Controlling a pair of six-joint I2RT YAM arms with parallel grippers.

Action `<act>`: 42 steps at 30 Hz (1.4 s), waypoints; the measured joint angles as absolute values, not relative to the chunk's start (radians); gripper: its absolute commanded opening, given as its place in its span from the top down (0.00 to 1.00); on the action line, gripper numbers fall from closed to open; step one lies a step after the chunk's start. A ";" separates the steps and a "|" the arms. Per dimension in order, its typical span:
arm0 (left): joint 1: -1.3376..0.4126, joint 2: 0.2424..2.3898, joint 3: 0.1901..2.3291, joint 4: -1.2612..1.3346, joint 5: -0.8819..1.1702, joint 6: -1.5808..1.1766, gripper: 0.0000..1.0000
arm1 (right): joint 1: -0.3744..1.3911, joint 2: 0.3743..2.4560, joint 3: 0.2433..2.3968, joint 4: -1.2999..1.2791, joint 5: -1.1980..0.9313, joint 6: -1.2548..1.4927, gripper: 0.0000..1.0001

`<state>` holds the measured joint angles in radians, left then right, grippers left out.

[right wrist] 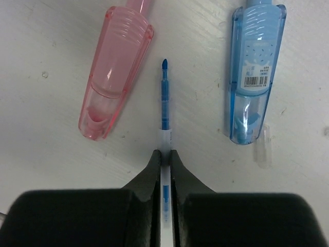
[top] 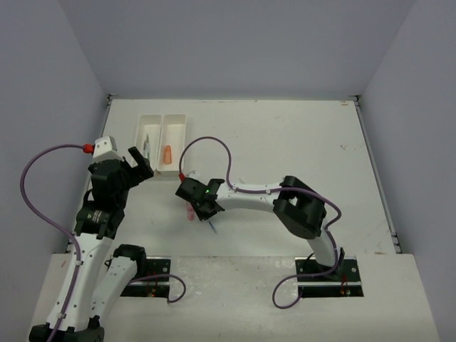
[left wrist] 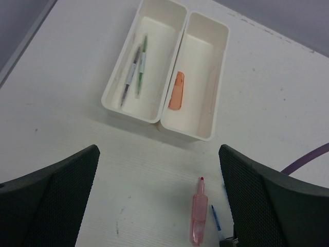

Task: Sort the stationery into containers
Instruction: Pick up the pen from the center of the board, then pick up the pen cap from the center of the board.

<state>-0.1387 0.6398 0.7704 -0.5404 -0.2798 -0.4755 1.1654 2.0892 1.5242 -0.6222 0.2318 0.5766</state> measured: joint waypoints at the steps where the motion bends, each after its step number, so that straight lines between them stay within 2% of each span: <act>1: -0.139 0.646 0.770 -0.541 -0.279 -0.476 0.00 | 1.167 2.085 1.522 -0.622 0.234 0.580 1.00; 6: -0.139 0.685 0.774 -0.544 -0.265 -0.485 0.00 | 1.167 1.920 1.418 -0.619 0.235 0.583 1.00; 11: -0.165 0.818 0.847 -0.555 -0.229 -0.531 0.01 | 1.089 1.475 1.244 -0.594 0.238 0.583 1.00; 14: -0.300 0.921 0.897 -0.545 -0.255 -0.573 0.01 | 0.929 1.224 1.140 -0.546 0.254 0.583 1.00; 17: -0.511 1.061 0.965 -0.529 -0.319 -0.639 0.01 | 0.736 1.062 1.007 -0.549 0.273 0.581 1.00; 22: -0.733 1.361 1.086 -0.499 -0.384 -0.768 0.02 | 0.582 1.006 0.903 -0.611 0.274 0.556 1.00; 28: -0.872 1.798 1.378 -0.622 -0.524 -1.073 0.13 | 0.483 0.996 0.874 -0.606 0.270 0.525 1.00; 31: -0.908 1.978 1.540 -0.716 -0.550 -1.187 0.23 | 0.467 0.989 0.840 -0.591 0.263 0.513 1.00; 36: -0.926 2.116 1.680 -0.820 -0.581 -1.306 0.49 | 0.456 0.980 0.790 -0.572 0.242 0.502 1.00; 42: -0.928 2.176 1.730 -0.879 -0.599 -1.362 0.52 | 0.454 0.952 0.781 -0.544 0.215 0.493 1.00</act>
<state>-0.9279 2.1764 1.7299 -0.8792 -0.5991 -1.3622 0.4541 0.9521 0.7814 -0.5440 0.2148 0.4926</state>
